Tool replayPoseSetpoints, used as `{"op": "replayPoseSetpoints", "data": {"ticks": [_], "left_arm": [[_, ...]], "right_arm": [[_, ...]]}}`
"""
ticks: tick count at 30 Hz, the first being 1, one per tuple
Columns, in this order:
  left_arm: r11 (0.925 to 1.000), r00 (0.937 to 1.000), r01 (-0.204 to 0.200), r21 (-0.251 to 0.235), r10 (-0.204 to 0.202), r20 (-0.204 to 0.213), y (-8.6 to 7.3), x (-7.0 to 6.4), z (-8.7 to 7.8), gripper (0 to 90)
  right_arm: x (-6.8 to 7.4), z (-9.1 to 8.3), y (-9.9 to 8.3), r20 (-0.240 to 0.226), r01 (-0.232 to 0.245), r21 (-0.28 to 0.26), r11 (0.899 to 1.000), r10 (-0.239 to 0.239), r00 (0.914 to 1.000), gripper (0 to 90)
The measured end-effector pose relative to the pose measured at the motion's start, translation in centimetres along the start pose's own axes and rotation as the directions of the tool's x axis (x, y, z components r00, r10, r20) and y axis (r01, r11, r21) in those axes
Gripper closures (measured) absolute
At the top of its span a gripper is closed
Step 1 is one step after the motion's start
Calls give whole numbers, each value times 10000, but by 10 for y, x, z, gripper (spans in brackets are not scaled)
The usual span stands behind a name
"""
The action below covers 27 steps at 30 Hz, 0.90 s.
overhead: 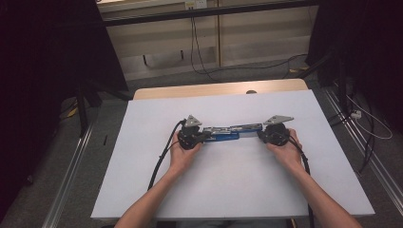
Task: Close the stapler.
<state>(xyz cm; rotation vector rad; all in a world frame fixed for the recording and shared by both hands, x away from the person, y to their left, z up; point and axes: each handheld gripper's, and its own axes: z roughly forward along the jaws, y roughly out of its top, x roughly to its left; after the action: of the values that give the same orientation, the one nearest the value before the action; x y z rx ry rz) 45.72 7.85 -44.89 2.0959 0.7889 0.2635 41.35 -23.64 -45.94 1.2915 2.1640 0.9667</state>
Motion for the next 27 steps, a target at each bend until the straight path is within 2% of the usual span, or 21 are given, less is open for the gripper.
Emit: {"op": "replayPoseSetpoints", "data": {"ticks": [10, 27], "left_arm": [[10000, 10000, -62, -8, 62, -14, 0, 0, 0, 900], [10000, 10000, -32, 0, 32, 49, 0, 0, 0, 900]], "right_arm": [[0, -1, 0, 124, -74, -233, 9997, 77, 9999, 900], [2, -1, 1, -109, -132, -655, 9978, 125, 9999, 900]]}}
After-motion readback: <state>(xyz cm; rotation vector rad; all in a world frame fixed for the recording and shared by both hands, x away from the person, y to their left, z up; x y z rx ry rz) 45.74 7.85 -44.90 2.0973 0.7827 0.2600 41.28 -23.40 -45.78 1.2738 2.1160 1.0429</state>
